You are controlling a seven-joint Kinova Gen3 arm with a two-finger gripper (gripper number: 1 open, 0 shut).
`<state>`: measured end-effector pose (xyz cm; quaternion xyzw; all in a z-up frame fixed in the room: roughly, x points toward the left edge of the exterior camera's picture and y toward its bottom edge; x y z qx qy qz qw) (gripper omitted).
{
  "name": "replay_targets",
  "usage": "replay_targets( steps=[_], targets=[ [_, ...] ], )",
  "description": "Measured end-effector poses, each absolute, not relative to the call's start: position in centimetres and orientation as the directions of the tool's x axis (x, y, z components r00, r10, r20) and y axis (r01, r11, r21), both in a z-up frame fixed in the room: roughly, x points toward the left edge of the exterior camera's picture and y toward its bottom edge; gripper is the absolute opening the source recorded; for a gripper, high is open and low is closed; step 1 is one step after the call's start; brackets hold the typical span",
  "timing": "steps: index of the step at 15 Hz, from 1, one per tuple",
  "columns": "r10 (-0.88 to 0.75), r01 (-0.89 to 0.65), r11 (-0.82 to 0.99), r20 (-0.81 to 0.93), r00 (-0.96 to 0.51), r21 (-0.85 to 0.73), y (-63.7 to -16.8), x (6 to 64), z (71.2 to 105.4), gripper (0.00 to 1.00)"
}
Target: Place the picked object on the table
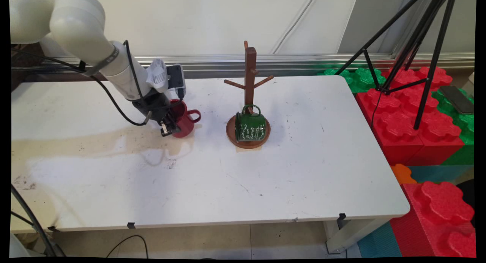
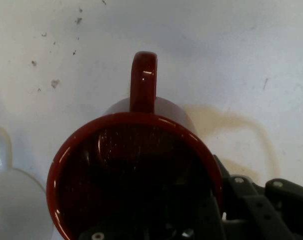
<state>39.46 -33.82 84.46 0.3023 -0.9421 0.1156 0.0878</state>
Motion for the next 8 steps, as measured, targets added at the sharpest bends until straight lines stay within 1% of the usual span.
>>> replay_targets(
  steps=[8],
  targets=[
    [-0.559, -0.591, 0.793, 0.211, -0.802, -0.146, -35.3, 39.8, 83.1, 0.00]
  ],
)
